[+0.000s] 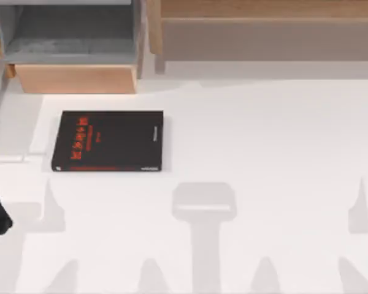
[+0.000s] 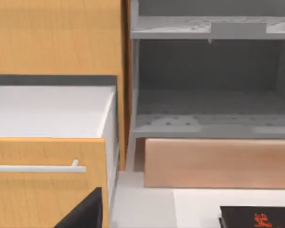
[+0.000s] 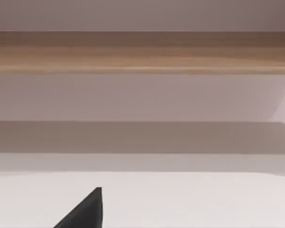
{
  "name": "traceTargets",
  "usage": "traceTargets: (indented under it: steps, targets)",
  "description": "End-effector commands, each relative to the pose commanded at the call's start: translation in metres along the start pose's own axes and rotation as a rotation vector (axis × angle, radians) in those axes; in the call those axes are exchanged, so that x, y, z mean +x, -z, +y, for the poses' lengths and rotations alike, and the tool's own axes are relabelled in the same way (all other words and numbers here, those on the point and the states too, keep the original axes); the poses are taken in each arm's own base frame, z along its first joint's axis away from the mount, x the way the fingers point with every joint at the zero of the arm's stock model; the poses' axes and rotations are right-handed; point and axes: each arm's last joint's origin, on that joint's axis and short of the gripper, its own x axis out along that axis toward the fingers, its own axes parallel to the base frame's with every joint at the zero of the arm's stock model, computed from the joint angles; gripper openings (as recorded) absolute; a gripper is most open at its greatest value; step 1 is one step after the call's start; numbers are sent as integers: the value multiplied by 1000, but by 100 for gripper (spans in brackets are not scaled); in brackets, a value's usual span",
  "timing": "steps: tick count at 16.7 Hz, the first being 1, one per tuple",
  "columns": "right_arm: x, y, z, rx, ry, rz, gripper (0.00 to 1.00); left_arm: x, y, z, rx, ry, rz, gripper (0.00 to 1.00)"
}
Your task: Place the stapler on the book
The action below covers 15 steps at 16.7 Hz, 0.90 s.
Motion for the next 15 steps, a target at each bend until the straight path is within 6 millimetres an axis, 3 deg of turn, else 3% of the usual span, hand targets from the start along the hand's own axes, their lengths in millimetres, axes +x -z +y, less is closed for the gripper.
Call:
traceTargets:
  steps: [4,7,11,15]
  targets:
    - [0,0,0,0,0,0,100,1,-3,0,16,3,20,100]
    - [0,0,0,0,0,0,100,4,-16,1,79,20,112,100]
    - [0,0,0,0,0,0,100,18,-48,2,204,79,330,100]
    - [0,0,0,0,0,0,100,56,-89,6,329,178,617,100]
